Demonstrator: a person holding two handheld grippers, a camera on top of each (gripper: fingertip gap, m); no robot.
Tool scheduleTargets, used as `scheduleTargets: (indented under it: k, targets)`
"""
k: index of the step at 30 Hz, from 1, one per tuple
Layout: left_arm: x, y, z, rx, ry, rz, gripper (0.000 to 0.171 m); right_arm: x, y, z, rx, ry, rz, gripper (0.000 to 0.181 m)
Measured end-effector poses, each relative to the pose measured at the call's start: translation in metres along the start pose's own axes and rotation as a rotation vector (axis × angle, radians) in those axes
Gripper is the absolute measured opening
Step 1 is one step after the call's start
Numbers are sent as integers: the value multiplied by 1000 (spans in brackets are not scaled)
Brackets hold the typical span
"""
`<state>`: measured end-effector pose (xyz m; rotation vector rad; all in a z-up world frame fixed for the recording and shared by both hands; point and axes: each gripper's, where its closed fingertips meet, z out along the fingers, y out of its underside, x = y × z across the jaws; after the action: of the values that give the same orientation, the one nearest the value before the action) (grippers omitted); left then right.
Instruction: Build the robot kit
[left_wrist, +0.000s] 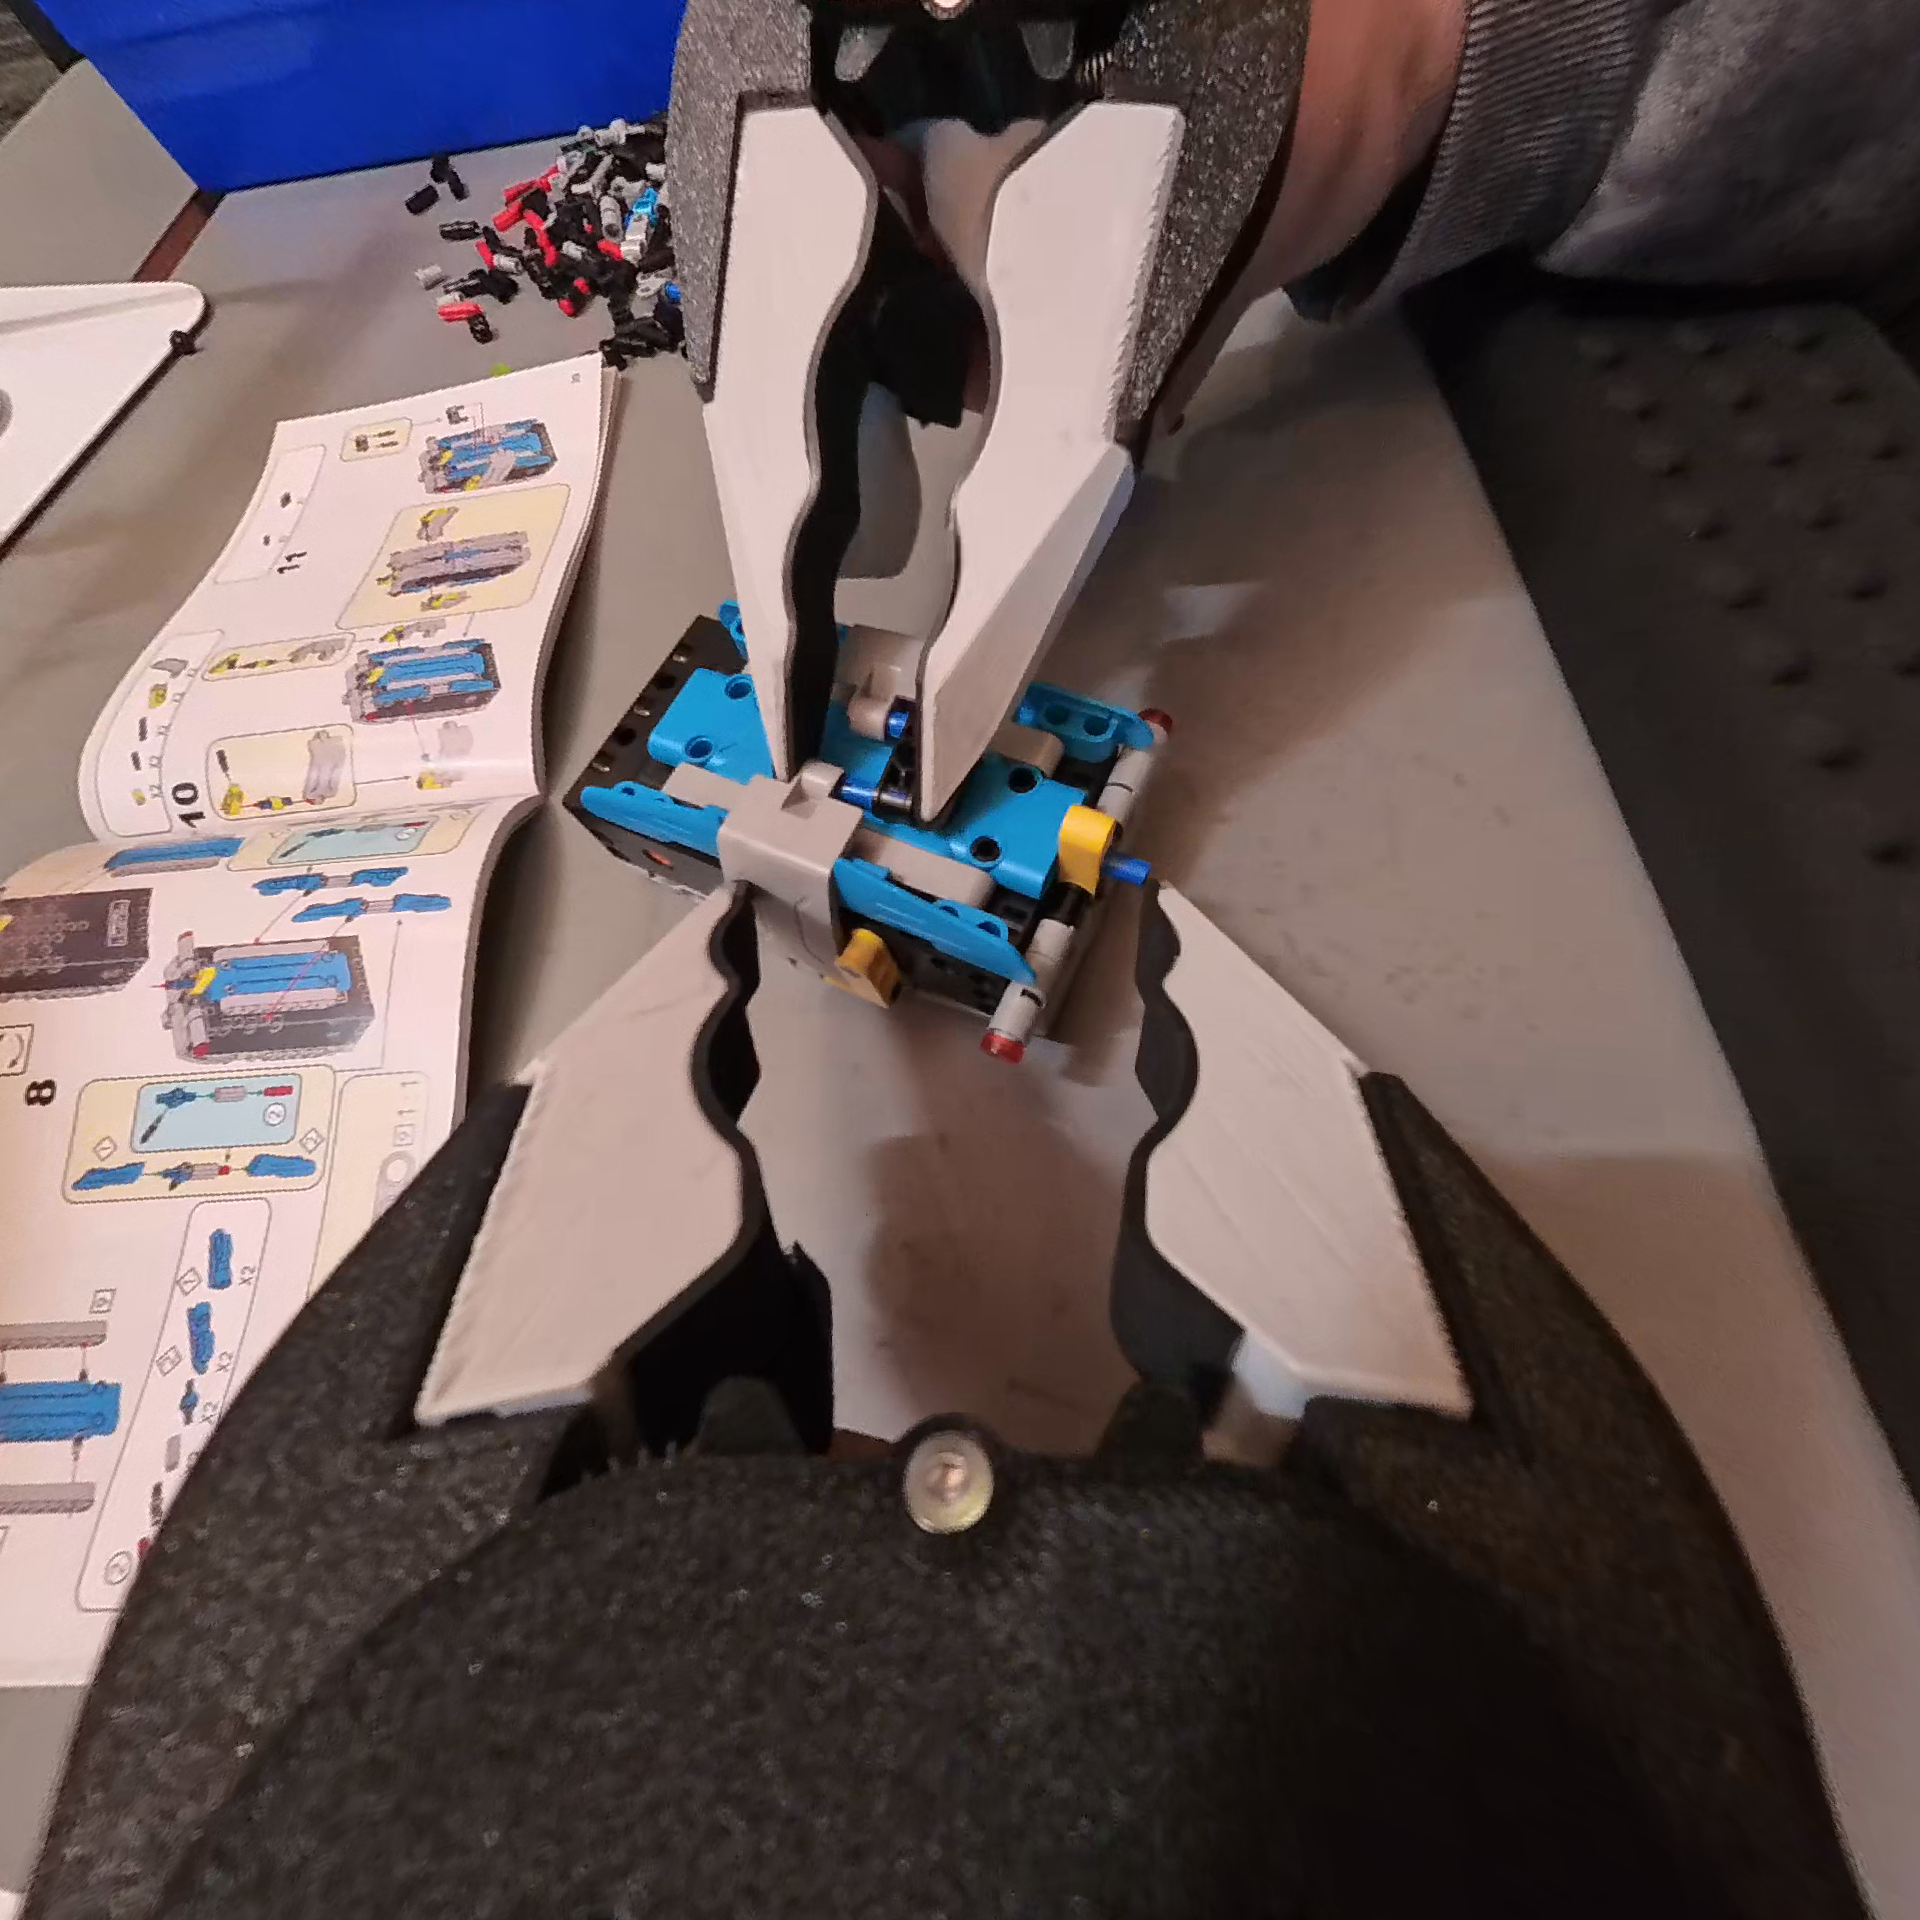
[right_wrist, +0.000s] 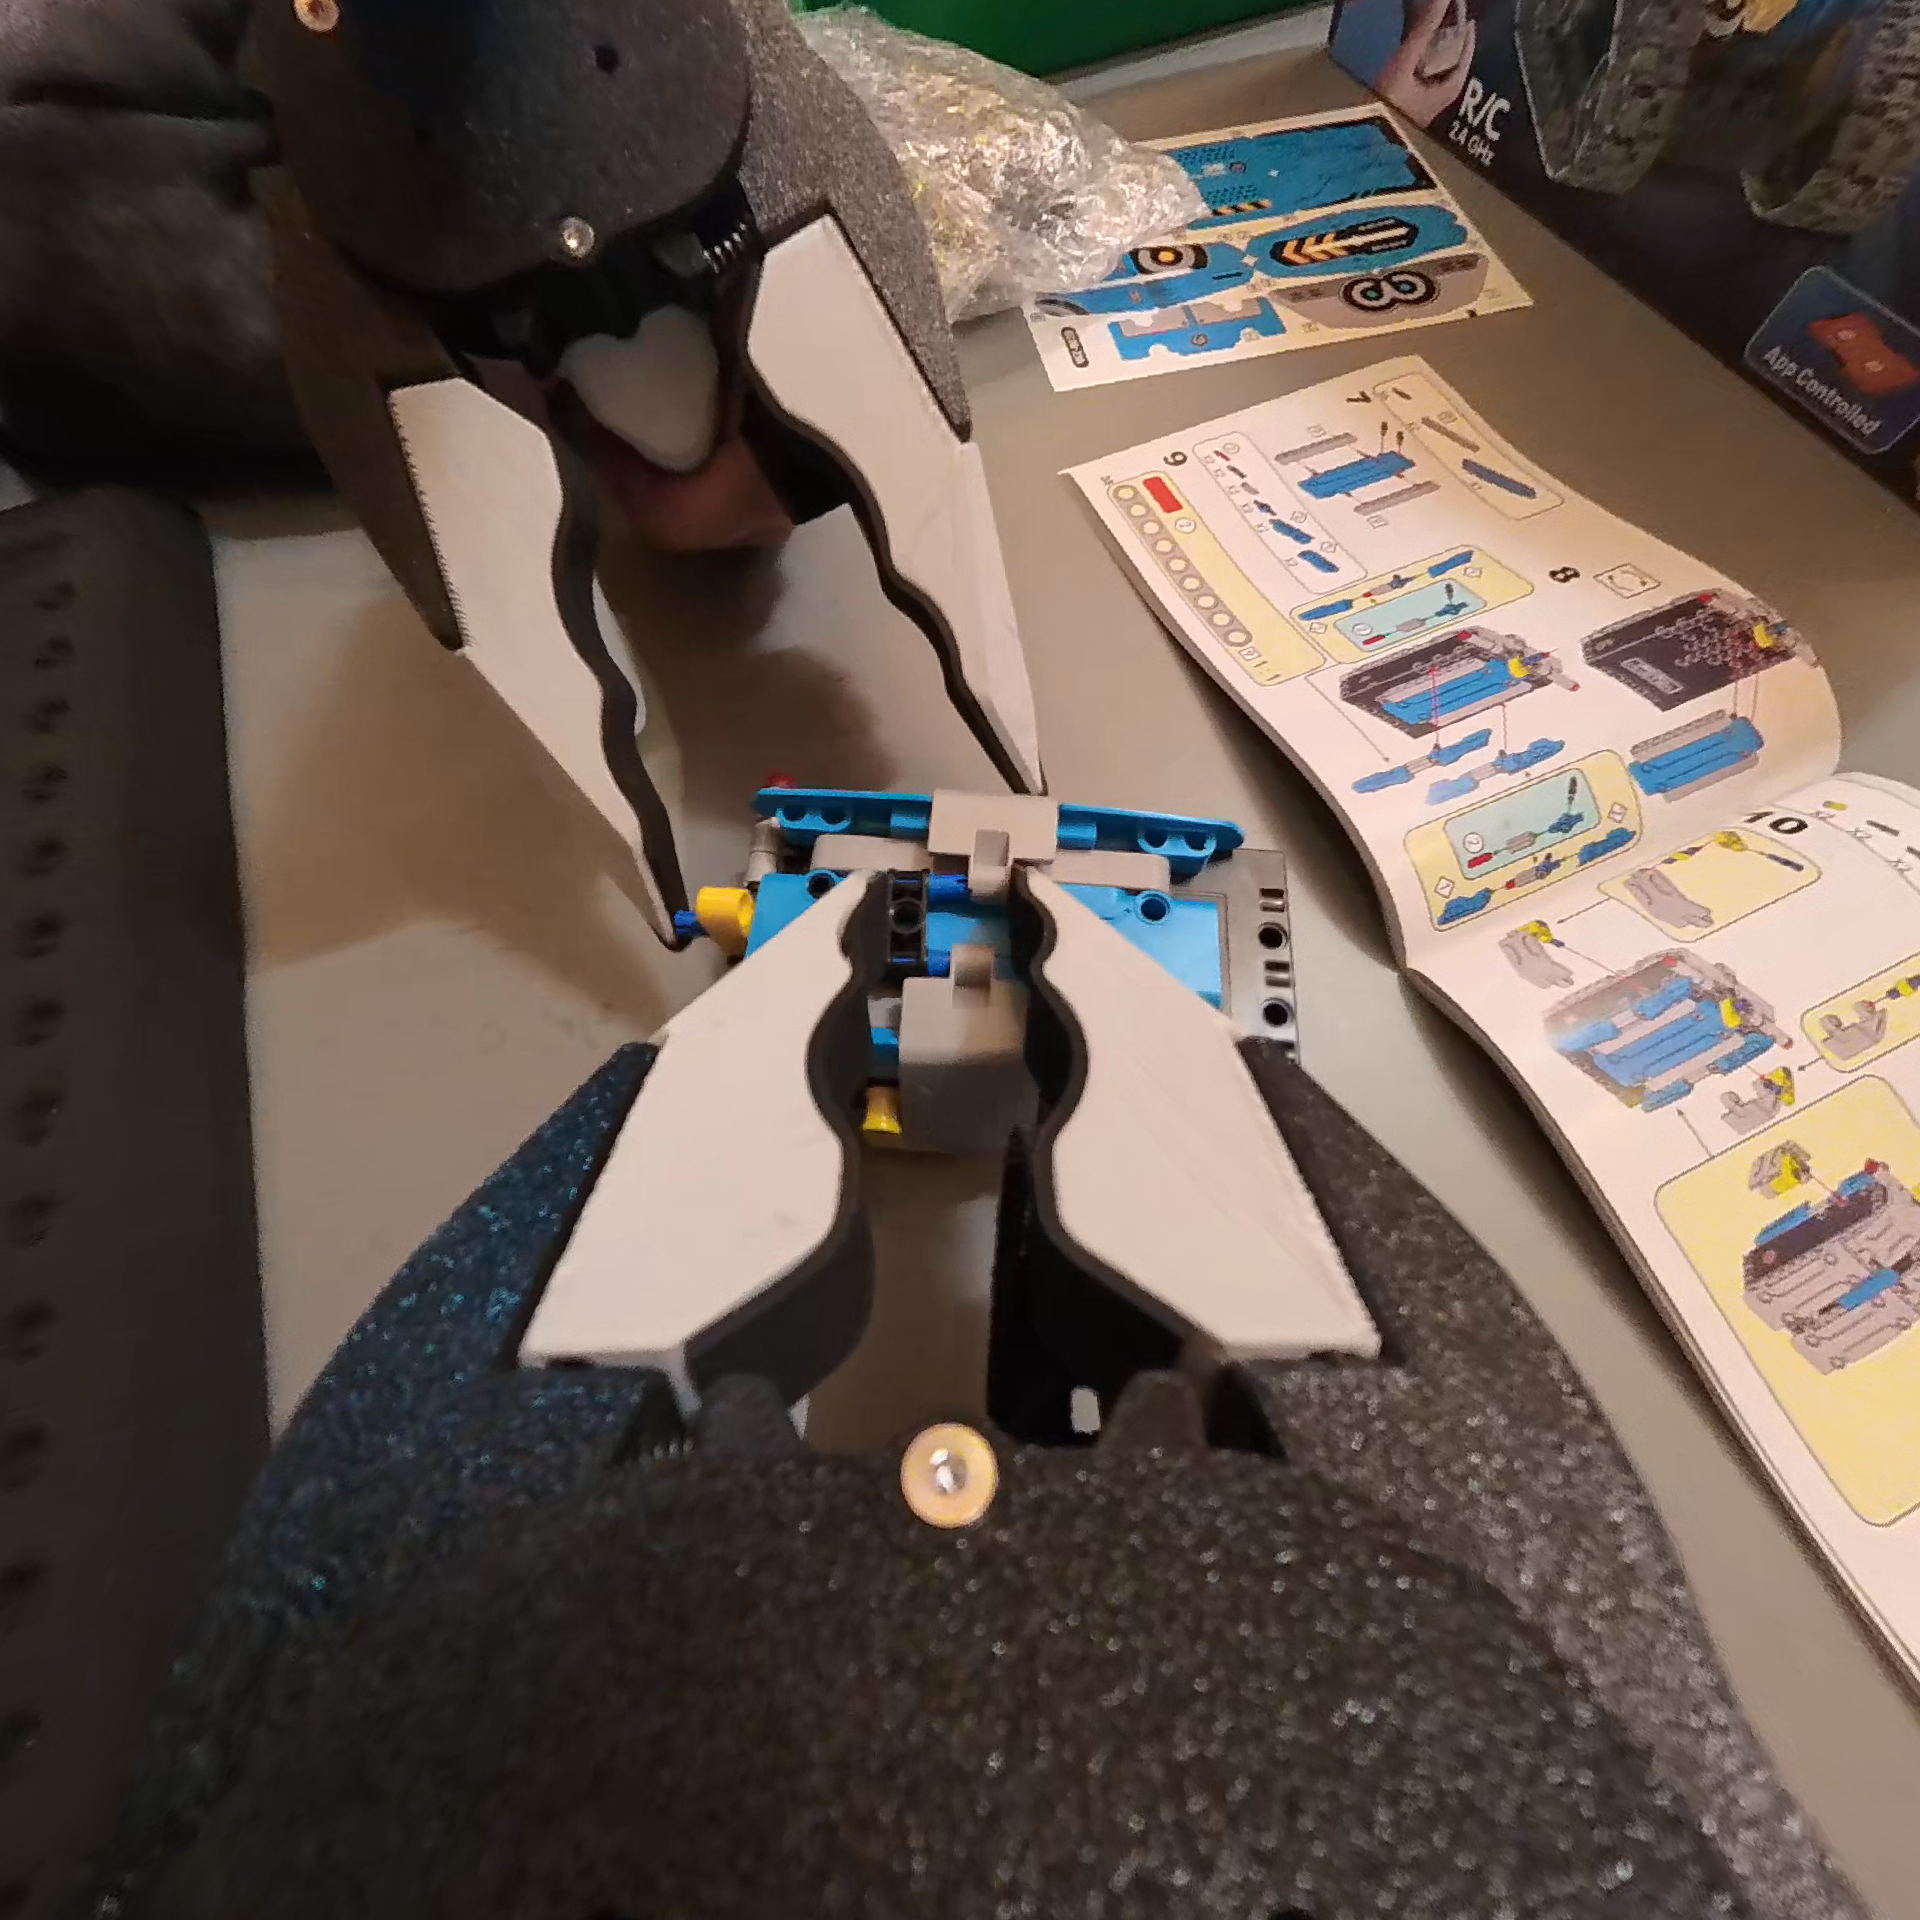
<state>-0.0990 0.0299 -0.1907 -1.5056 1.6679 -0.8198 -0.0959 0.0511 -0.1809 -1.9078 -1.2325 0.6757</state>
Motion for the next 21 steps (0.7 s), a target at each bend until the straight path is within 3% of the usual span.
scheduleTargets:
  k: [15,18,21]
  targets:
    - [1,6,7,-71,-180,158,68,-6,1,-3,53,-64,113,20]
    - [1,9,9,-100,-221,190,72,-6,1,-2,42,-26,74,21]
    - [1,7,10,-98,-222,160,72,-5,2,-1,5,93,-80,22]
